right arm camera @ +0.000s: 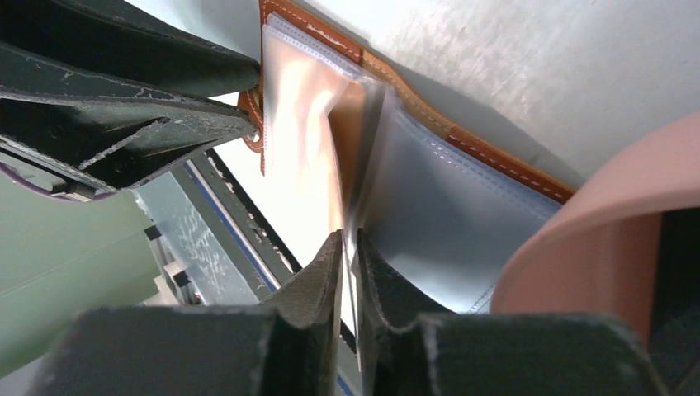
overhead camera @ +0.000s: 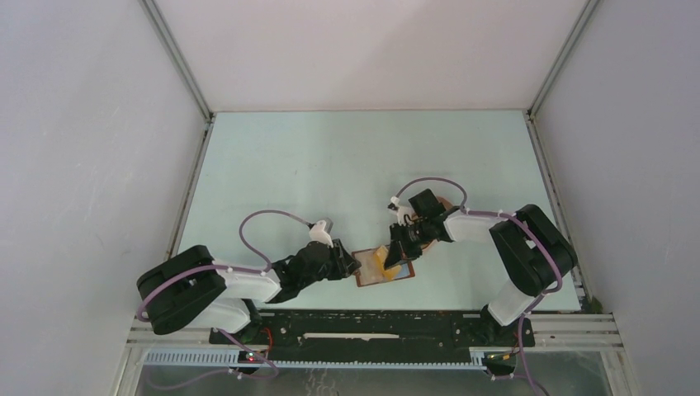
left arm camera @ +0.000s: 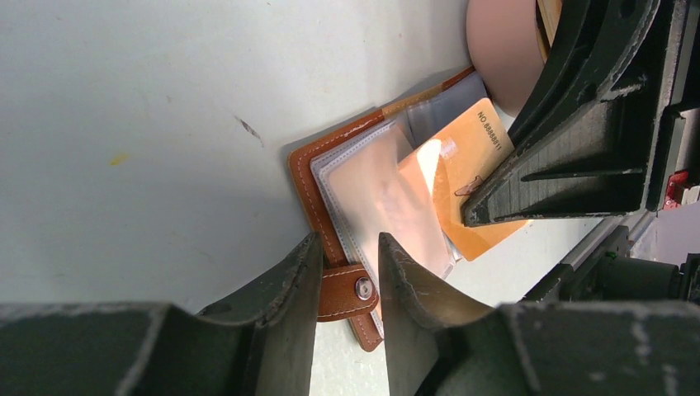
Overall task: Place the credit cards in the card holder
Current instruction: Insert the credit card into the card holder.
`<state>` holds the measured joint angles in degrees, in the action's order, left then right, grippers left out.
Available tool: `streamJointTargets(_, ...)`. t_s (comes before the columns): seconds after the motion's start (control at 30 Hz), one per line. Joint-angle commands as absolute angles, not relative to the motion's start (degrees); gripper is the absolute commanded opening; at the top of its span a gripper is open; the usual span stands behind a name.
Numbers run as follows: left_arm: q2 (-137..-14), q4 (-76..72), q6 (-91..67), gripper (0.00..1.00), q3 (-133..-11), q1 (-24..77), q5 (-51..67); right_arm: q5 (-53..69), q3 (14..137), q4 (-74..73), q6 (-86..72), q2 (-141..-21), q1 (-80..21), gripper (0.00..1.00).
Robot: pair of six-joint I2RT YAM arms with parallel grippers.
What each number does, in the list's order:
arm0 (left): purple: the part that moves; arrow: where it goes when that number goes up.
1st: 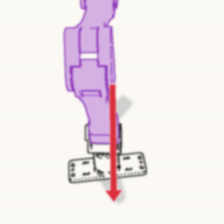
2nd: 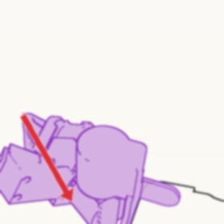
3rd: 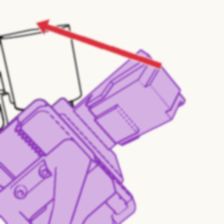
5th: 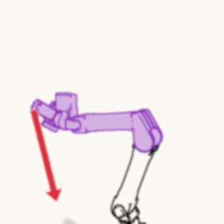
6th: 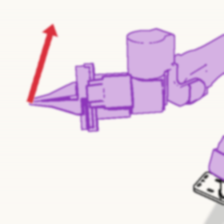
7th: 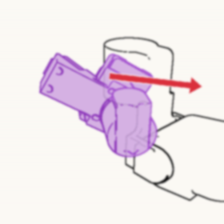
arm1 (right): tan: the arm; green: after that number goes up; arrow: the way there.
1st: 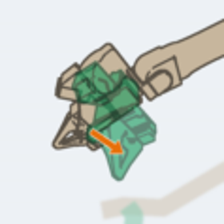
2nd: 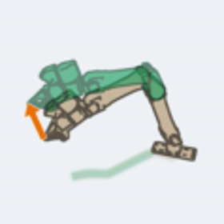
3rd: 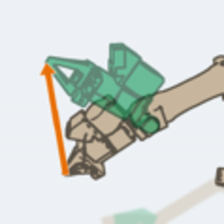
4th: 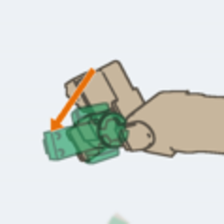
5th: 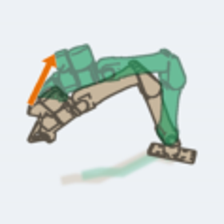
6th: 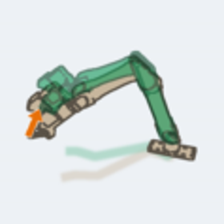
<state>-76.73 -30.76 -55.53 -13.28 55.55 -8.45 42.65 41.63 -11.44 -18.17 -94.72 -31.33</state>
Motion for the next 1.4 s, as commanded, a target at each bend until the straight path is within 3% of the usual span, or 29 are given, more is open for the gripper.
streamJointTargets(0.0, -77.5, -24.3, -54.6, 0.37, -12.8, 55.9, -10.0, 41.3, 41.7, -10.1, -17.5, -93.4, -30.5, 0.22)
streamJointTargets(0.43, -76.3, -24.4, -54.1, 0.37, -12.6, 55.9, -9.3, 42.2, 43.3, -12.4, -16.4, -94.1, -30.1, 0.38)
streamJointTargets(0.8, -76.7, -24.2, -54.0, 0.36, -13.1, 55.9, -8.5, 41.5, 44.1, -14.4, -15.1, -94.2, -29.9, 0.44)
streamJointTargets(0.87, -76.7, -24.3, -54.1, 0.36, -13.1, 56.0, -8.4, 41.2, 44.1, -14.3, -15.5, -94.3, -30.0, 0.39)
streamJointTargets(1.0, -77.4, -24.9, -54.3, 0.35, -13.6, 56.2, -7.7, 40.5, 44.0, -13.8, -17.1, -94.6, -29.9, 0.18)
streamJointTargets(1.13, -78.0, -25.1, -54.6, 0.34, -13.8, 56.3, -7.7, 40.9, 44.0, -13.6, -18.4, -95.5, -29.5, 0.05)
streamJointTargets(1.2, -78.0, -25.2, -54.6, 0.34, -13.9, 56.3, -7.6, 41.6, 43.6, -12.8, -19.4, -96.0, -29.3, 0.00)
streamJointTargets(1.37, -78.5, -26.7, -54.9, 0.34, -13.6, 56.3, -6.9, 43.2, 42.9, -11.1, -21.3, -97.3, -28.6, 0.00)
